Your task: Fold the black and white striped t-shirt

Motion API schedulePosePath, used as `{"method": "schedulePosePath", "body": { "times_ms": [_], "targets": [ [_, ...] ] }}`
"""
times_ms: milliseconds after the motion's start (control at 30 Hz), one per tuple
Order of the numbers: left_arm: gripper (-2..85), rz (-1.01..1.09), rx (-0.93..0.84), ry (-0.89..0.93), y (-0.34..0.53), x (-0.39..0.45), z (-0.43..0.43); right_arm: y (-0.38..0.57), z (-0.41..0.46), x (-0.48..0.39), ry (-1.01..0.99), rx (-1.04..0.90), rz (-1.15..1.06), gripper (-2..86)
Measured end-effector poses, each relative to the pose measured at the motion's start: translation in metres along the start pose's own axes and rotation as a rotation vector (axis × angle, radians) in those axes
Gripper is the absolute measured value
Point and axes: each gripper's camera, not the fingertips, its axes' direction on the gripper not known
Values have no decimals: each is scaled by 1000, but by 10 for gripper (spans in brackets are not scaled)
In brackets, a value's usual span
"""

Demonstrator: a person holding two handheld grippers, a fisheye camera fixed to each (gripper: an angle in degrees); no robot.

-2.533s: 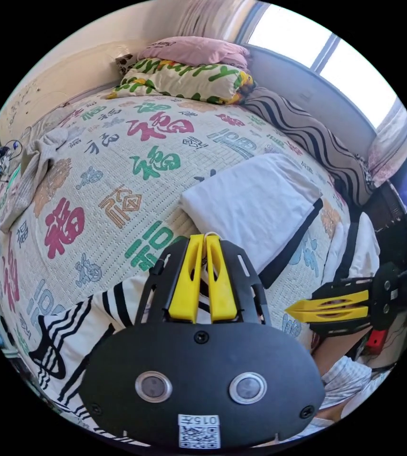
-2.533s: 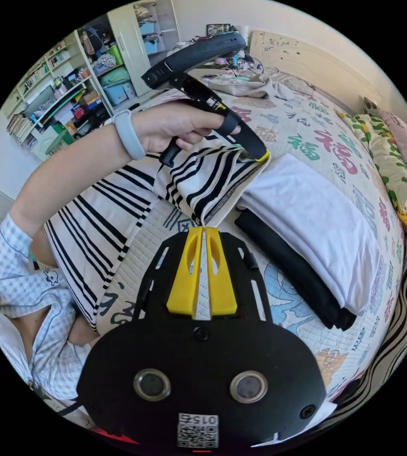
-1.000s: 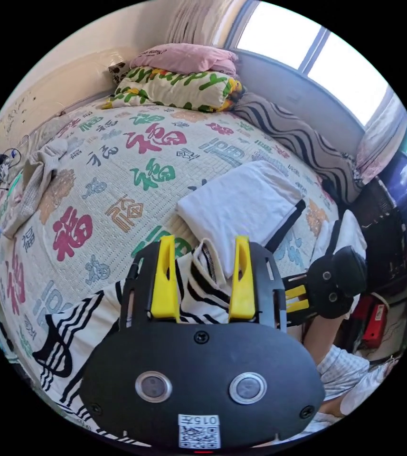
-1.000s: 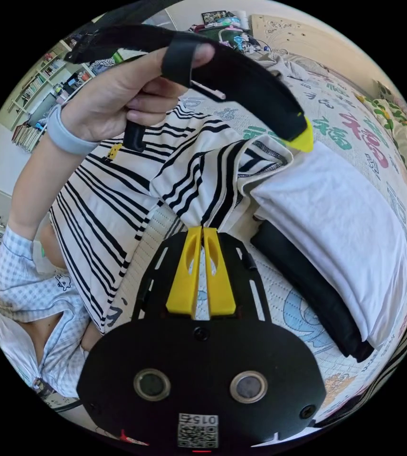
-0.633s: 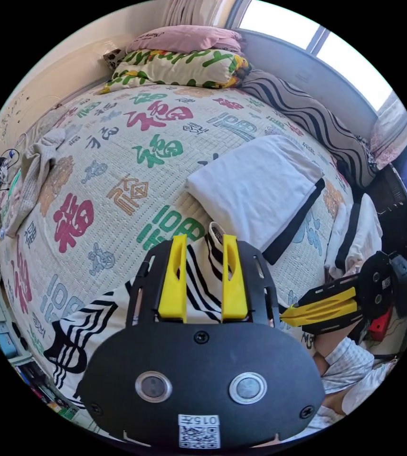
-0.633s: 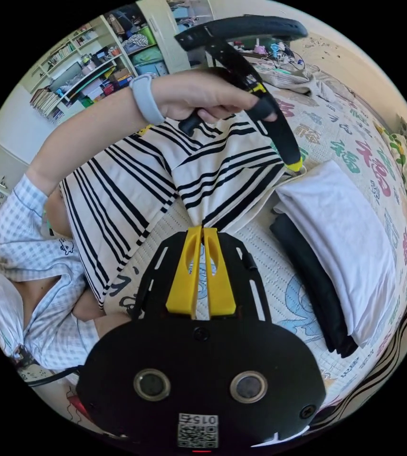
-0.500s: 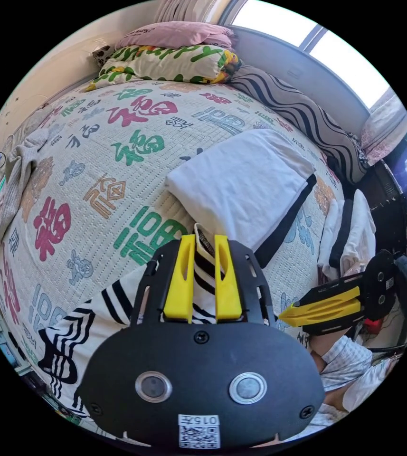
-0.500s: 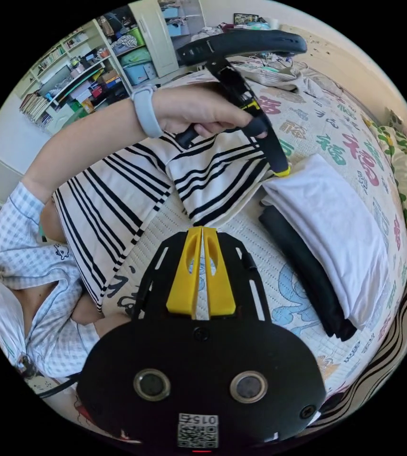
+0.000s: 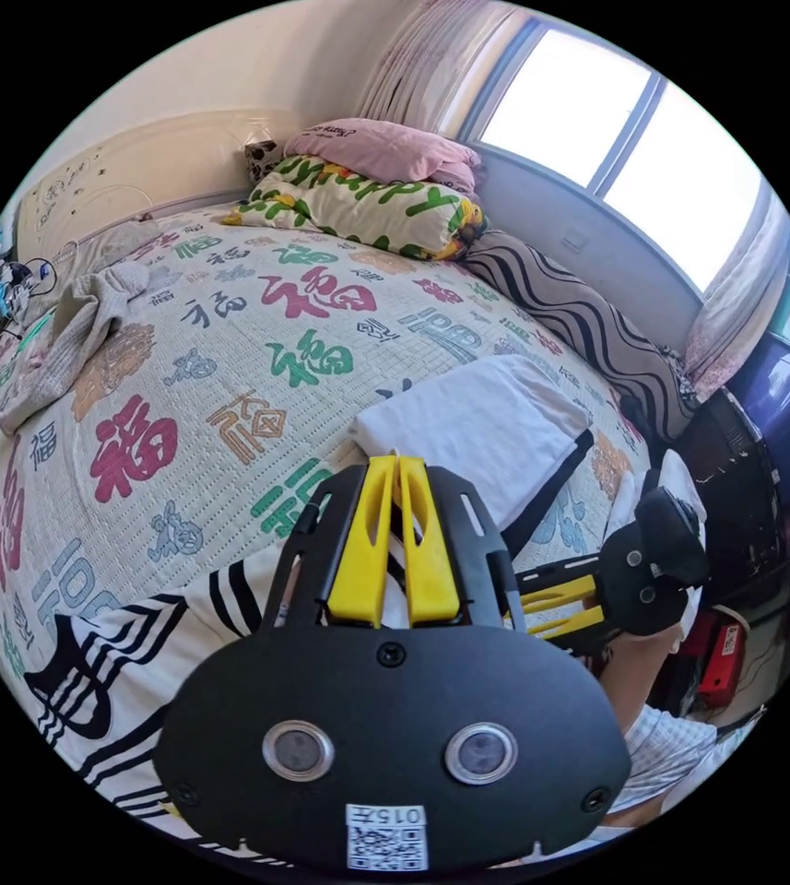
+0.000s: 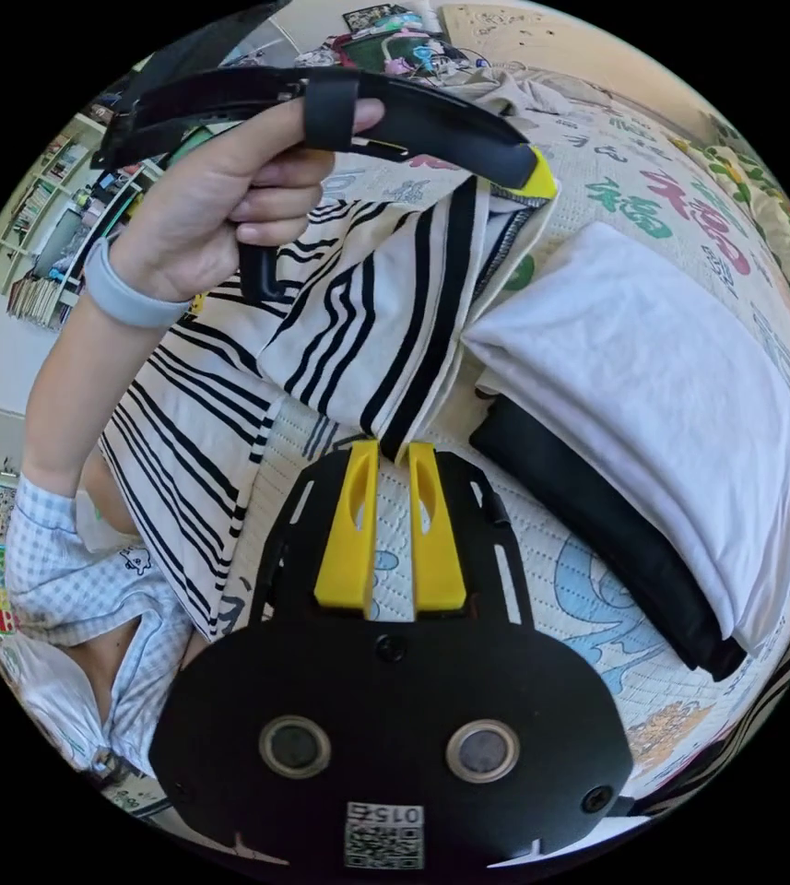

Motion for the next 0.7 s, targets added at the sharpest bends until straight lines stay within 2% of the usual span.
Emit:
{"method": "schedulePosePath", "body": {
  "times_ms": [200,367,467,567,633,700],
  "targets": [
    [-7,-25,41,26,5,-13,-15,9,-17,-12,65,68,-34,12],
    [-7,-40,210,64,47,-40,-93,16,-41,-47,124,195,-143,11],
    [-6,-83,314,76,101,-72,-150,10,-46,-84,114,262,-295,13],
    [-3,-150,342,-2,162,-108,-187,-11,-25,-125,54,210,-478,18],
    [5,-230,276,-24,205,-141,-190,-33,10,-148,6,85,-593,30],
    [29,-285,187,-22,229,-163,-183,-43,25,-147,-7,43,-593,39]
  ]
}}
